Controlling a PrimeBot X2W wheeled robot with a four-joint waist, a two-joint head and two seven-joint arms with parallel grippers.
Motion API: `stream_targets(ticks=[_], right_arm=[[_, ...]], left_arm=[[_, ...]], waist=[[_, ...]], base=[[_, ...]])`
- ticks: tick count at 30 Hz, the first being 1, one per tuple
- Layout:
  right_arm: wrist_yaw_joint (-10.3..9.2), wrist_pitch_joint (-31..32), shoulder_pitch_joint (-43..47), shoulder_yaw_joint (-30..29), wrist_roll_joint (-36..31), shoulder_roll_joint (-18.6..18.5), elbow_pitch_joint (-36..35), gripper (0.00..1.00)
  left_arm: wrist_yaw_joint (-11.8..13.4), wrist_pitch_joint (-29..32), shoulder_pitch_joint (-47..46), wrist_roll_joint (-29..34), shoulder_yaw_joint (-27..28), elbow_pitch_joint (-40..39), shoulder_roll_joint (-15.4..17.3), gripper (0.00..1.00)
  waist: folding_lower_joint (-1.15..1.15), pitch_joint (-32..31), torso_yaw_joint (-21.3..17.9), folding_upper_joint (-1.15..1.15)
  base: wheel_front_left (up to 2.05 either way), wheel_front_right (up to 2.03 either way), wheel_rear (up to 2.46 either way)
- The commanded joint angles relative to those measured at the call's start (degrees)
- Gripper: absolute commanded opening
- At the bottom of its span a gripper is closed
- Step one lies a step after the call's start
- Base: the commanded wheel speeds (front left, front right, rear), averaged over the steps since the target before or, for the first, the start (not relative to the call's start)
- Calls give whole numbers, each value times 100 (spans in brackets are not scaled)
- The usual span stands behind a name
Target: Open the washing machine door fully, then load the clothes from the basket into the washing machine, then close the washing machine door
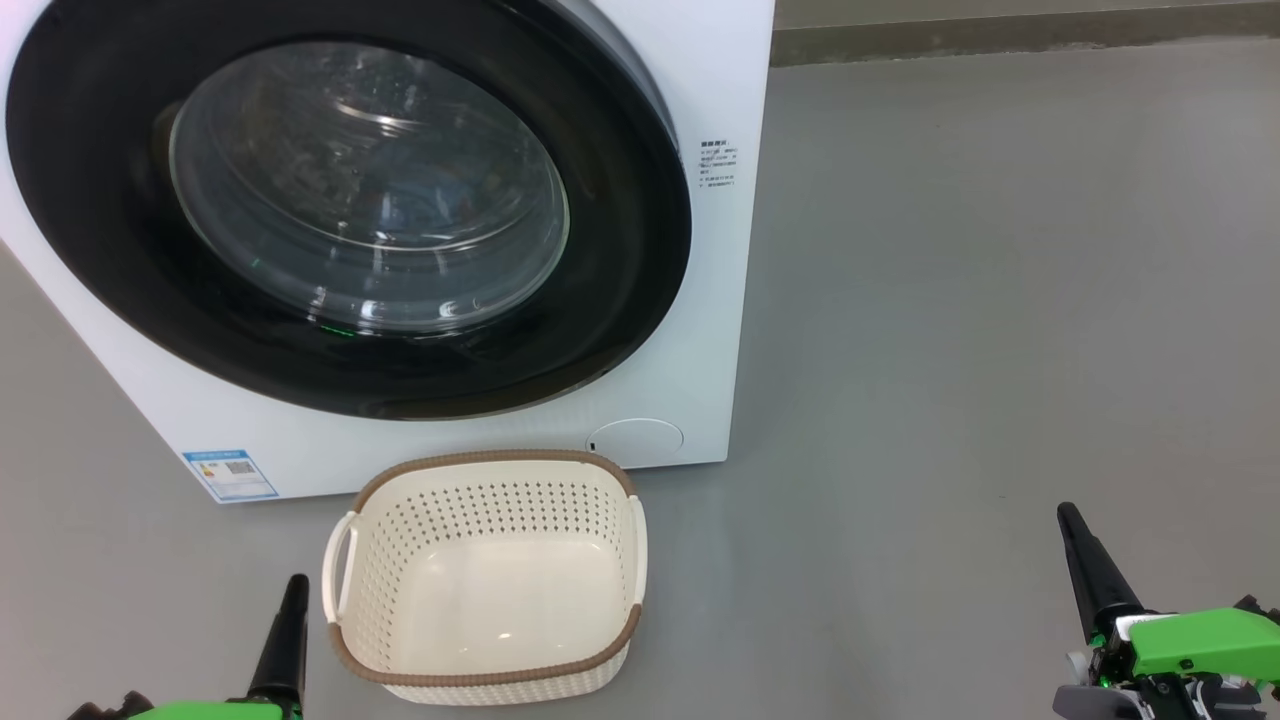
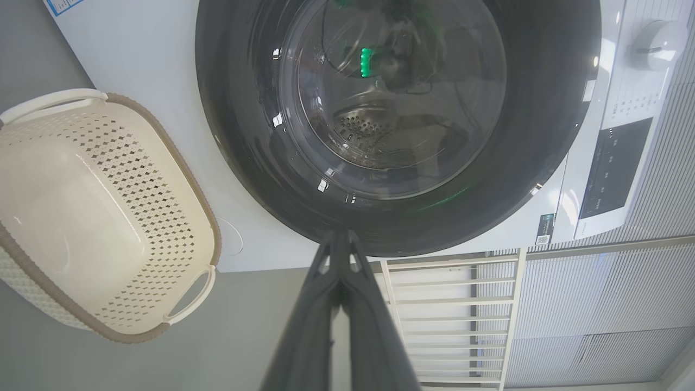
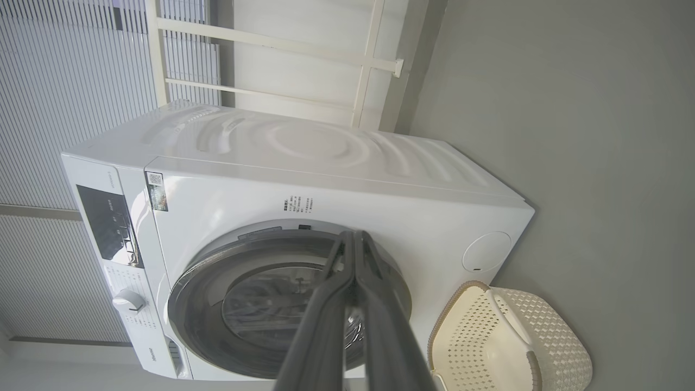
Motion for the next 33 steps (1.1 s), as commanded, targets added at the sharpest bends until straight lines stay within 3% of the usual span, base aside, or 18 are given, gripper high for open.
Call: stream_targets(ticks=[1,13,33], right_arm=[[11,37,-329,103,198,-100,-104,0],[11,94,-494,114,951,-118,23,0],[11,93,-494,114,951,-118,23,0]], left_arm=[[-78,62,-265,-177,246,-207,41,0],[-187,249,-286,-810,534,-264,-22,0],[-187,257,-287,-802,544,-264,-29,0]], waist=[[0,-1,-9,0],[0,-10,-66,0],[0,-10,-66,0]], base=[[0,0,0],[0,0,0],[0,0,0]])
